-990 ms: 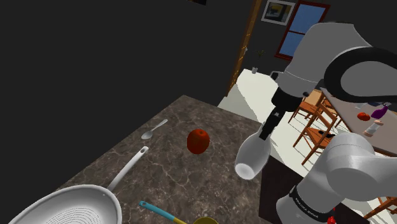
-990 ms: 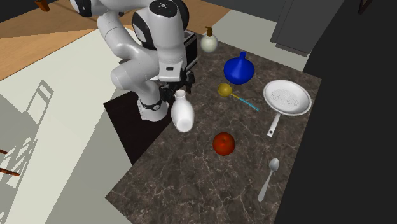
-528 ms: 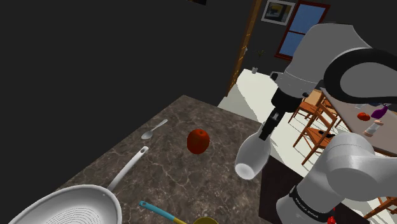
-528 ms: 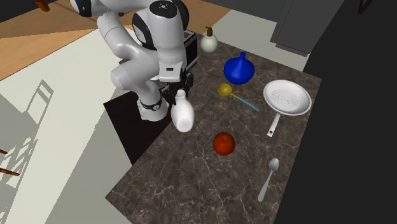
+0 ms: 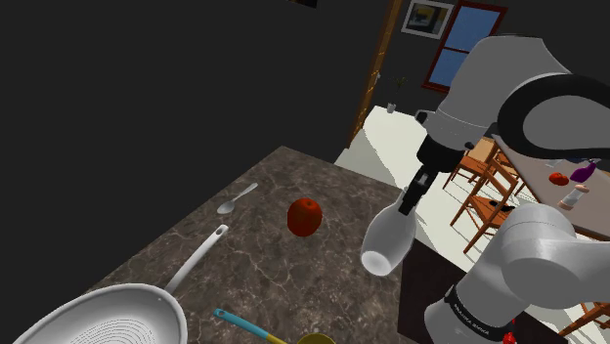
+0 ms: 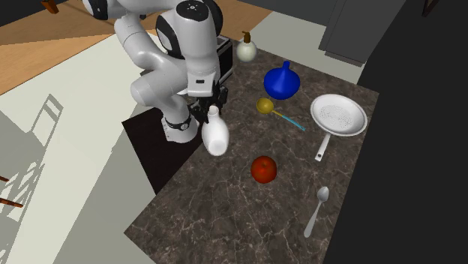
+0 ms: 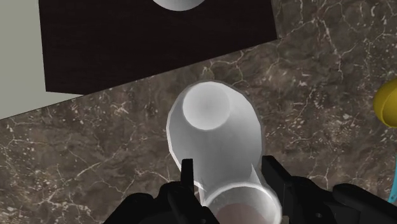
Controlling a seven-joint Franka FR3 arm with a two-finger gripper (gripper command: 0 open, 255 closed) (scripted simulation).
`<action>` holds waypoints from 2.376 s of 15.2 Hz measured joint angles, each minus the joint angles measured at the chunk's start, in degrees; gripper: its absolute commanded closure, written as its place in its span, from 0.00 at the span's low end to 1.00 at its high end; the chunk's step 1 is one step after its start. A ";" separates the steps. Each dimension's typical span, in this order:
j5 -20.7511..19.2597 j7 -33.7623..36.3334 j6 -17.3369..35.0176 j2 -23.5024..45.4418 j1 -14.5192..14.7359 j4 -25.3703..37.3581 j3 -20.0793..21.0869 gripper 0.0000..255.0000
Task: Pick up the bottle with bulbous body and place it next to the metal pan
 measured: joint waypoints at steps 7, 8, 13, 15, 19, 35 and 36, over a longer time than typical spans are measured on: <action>-0.78 -0.10 -3.21 0.92 -0.52 4.06 -0.68 1.00; -0.93 -0.12 -3.88 1.08 -0.60 4.90 -0.82 1.00; -1.34 0.07 -7.09 2.09 -0.87 9.14 -1.18 1.00; -1.60 0.01 -8.28 2.53 -1.02 10.76 -1.45 1.00; -1.91 0.14 -10.70 3.91 -1.24 14.56 -1.70 1.00; -3.35 0.09 -19.96 9.67 -2.08 29.56 -3.09 1.00; -3.25 0.30 -20.59 10.22 -2.10 30.76 -2.94 1.00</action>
